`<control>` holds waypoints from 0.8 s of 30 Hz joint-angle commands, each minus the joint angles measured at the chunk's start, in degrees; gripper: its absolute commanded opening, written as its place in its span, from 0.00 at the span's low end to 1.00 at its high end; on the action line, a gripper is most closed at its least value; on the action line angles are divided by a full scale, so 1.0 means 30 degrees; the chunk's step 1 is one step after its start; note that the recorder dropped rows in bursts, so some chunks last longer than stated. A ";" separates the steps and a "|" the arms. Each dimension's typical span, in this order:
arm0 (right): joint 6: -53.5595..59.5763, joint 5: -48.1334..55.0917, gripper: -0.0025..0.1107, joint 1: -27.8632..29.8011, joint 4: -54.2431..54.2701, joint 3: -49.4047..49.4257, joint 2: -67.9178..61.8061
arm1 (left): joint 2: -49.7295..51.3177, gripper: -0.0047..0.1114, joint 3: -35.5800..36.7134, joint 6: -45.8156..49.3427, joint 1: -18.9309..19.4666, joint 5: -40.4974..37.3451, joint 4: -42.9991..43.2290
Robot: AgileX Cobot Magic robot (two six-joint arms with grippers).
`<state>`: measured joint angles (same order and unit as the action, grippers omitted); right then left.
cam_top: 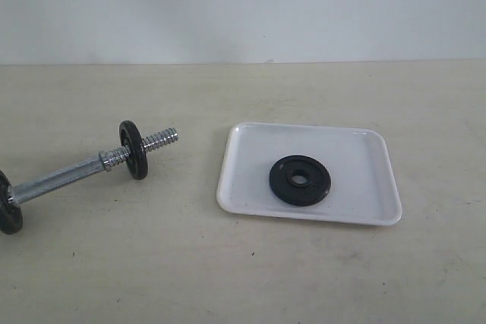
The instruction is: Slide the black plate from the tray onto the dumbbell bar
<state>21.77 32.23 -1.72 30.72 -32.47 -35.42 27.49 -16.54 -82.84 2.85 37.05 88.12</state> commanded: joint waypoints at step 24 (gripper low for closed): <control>1.3544 0.4627 0.02 -0.0102 0.4236 -0.3239 -0.7803 | 0.8080 0.08 -0.5597 -0.1055 -0.0032 -0.1651 0.3942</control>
<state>60.42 41.94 -1.72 43.18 -40.08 -55.21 47.26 -31.11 -87.20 2.85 32.35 99.39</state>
